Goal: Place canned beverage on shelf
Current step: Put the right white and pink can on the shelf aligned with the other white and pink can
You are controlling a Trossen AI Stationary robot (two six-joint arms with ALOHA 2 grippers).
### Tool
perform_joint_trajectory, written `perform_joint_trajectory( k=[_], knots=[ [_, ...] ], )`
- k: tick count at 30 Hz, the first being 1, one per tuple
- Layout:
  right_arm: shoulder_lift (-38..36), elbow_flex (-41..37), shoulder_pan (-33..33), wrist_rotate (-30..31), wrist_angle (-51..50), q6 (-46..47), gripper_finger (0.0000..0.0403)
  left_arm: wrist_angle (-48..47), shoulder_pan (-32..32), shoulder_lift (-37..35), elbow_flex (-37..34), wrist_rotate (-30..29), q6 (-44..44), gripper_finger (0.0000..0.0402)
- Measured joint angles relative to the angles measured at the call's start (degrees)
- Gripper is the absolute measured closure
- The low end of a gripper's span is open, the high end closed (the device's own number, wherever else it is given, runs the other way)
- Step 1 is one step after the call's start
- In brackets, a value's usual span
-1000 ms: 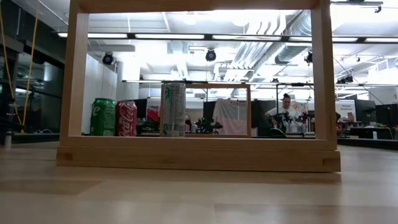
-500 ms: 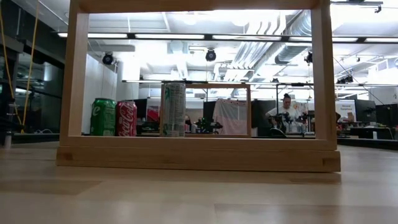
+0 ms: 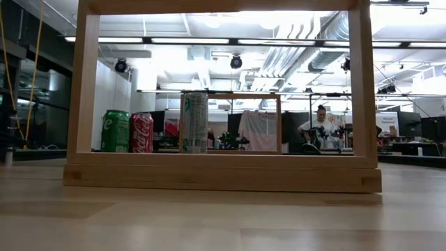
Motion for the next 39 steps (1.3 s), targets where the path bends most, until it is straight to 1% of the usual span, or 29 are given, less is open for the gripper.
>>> perform_joint_trajectory(
  k=[1, 5, 10, 12, 15, 18, 20, 22, 24, 27, 30, 34, 39],
  knots=[
    [0.0, 0.18, 0.03, -0.13, 0.09, -0.75, 0.0158, 0.0, 0.01, 0.01, 0.0, -0.01, -0.02, 0.0108],
    [0.09, 3.7, 0.15, -0.25, 0.37, -6.15, 0.0159, 0.0, -0.02, 0.0, 0.0, 0.0, -0.39, 0.0108],
    [0.07, 13.7, 0.15, -2.56, 0.64, -19.52, 0.0159, -0.07, -0.02, 0.02, 0.0, -0.01, -1.42, 0.0108],
    [0.07, 18.6, 0.18, -1.55, 0.89, -24.85, 0.0159, -0.06, -0.02, 0.0, 0.0, 0.01, -1.44, 0.0108],
    [0.02, 25.97, -0.05, 4.2, 1.27, -33.52, 0.0159, -0.05, -0.02, 0.0, 0.0, 0.01, -1.49, 0.0108],
    [-0.11, 31.99, -1.67, 14.26, 0.95, -41.17, 0.0159, -0.04, -0.02, 0.0, 0.0, 0.02, -2.36, 0.0108],
    [-0.11, 34.86, -3.6, 19.4, -0.2, -46.03, 0.0159, 0.19, -0.02, 0.0, 0.0, 0.04, -4.15, 0.0108],
    [-0.11, 36.94, -6.1, 23.2, -0.49, -51.93, 0.0159, 0.67, 0.0, 0.02, 0.0, 0.26, -6.02, 0.0108],
    [-0.11, 38.54, -8.97, 24.56, -0.24, -58.42, 0.0159, 1.14, 0.01, 0.02, 0.0, 1.82, -7.39, 0.0108],
    [-0.11, 39.68, -14.07, 23.69, -0.26, -67.81, 0.0159, 3.25, -0.02, 0.02, 0.0, 4.28, -9.23, 0.0108],
    [-0.1, 39.73, -19.49, 19.86, -0.55, -76.29, 0.0159, 6.29, -0.04, 0.0, 0.0, 6.07, -11.15, 0.0108],
    [-0.09, 39.75, -26.68, 15.15, -2.76, -84.0, 0.0159, 8.6, -0.04, 0.0, 0.0, 6.39, -11.54, 0.0108],
    [-0.09, 39.73, -35.38, 11.25, -6.69, -92.95, 0.0159, 8.79, -0.04, 0.12, 0.0, 6.16, -11.54, 0.0108]
  ],
)
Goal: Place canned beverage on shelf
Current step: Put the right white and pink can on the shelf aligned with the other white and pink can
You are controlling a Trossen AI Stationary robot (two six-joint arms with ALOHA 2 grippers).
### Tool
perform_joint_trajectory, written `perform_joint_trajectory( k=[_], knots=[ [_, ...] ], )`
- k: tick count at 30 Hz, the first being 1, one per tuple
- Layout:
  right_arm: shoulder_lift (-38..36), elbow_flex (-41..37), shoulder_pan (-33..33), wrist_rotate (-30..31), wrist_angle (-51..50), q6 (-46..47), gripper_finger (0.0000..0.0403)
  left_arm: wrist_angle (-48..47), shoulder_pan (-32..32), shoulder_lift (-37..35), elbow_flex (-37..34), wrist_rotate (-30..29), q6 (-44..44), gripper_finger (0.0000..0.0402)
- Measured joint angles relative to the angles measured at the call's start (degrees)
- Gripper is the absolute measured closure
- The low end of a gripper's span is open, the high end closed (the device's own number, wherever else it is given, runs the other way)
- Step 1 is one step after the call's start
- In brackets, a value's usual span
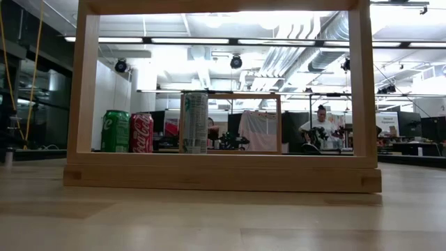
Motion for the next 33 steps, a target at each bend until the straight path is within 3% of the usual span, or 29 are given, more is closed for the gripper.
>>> perform_joint_trajectory(
  k=[8, 14, 19, 26, 33],
  knots=[
    [0.0, -0.01, -12.5, -5.5, -6.35, -18.68, 0.0159, 0.35, 0.02, 1.74, -0.04, -0.65, -0.04, 0.0108],
    [0.57, -0.05, -20.9, -6.6, -8.41, -35.52, 0.0159, 2.52, 0.04, 5.81, -0.04, -9.37, 0.0, 0.0108],
    [3.58, -0.05, -27.3, -6.59, -9.02, -46.08, 0.0159, 7.55, 0.04, 10.51, -0.02, -11.06, -3.08, 0.0108],
    [11.74, -0.07, -31.78, -2.33, -9.44, -49.63, 0.0159, 9.1, 0.67, 13.9, -0.02, -11.18, 0.69, 0.0108],
    [20.09, -0.07, -32.77, -0.04, -8.71, -45.1, 0.0159, 6.09, 1.76, 10.38, -0.02, -10.81, 9.61, 0.0108]
  ],
)
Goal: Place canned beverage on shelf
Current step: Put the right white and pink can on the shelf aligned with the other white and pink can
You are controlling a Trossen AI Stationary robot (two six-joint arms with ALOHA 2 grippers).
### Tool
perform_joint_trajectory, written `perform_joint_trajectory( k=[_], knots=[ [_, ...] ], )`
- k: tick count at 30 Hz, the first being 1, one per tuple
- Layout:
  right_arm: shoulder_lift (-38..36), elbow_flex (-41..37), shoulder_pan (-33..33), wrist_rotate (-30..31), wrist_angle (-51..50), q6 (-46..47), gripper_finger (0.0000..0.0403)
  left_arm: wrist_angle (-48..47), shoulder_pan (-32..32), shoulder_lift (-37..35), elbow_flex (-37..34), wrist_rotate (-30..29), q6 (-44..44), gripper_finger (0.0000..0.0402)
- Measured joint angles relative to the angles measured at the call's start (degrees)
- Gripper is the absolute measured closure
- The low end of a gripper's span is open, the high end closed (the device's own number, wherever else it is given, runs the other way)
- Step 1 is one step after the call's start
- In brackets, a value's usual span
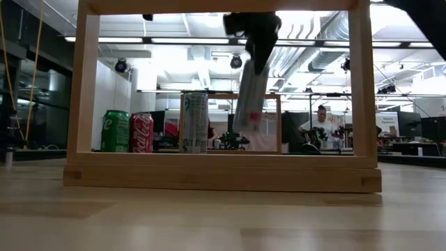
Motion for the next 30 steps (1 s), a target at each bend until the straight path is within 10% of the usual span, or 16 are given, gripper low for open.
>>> perform_joint_trajectory(
  k=[30],
  knots=[
    [7.45, 0.01, -0.74, -0.78, 1.69, 5.79, 0.0111, -7.28, 1.47, -12.76, 0.09, -3.63, 9.49, 0.0108]
  ],
)
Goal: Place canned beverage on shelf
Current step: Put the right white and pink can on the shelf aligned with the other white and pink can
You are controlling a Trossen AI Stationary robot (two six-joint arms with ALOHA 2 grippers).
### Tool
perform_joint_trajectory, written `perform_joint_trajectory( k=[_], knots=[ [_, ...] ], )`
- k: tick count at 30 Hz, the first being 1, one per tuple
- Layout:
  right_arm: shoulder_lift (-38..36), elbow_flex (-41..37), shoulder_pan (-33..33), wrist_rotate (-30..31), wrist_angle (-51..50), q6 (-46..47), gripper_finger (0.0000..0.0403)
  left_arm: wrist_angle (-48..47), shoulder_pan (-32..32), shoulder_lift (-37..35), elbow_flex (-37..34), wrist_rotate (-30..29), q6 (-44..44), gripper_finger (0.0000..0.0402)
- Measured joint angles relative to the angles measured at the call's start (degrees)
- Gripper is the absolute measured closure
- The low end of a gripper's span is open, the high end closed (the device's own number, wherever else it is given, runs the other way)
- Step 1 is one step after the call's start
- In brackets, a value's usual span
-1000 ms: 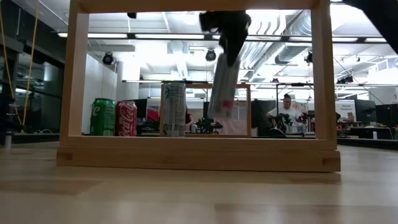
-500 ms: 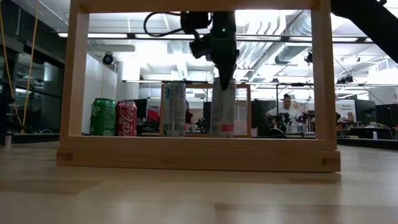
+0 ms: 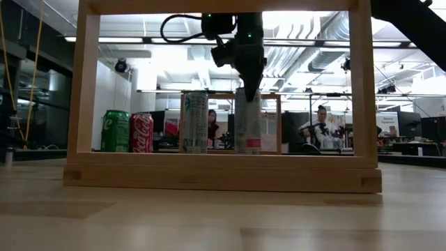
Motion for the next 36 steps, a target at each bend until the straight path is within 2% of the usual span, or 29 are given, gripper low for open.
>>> perform_joint_trajectory(
  k=[12, 19, 30, 36],
  knots=[
    [0.0, -0.01, -0.11, -0.23, 0.07, -1.14, 0.0135, -0.02, 0.0, 0.02, 0.0, -0.93, 0.02, 0.0108],
    [0.0, -0.01, -0.99, -3.39, 0.38, 2.97, 0.013, 0.0, 0.0, 0.02, 0.0, -1.07, 0.02, 0.0108],
    [-0.11, -0.01, -3.41, -7.58, -0.45, 3.26, 0.0128, -0.02, 0.0, 0.02, 0.0, -1.05, 0.02, 0.0108],
    [-0.11, -0.01, -3.39, -7.78, -0.44, 4.94, 0.0128, -0.45, 0.0, 0.02, 0.0, -1.05, 0.02, 0.0108]
  ],
)
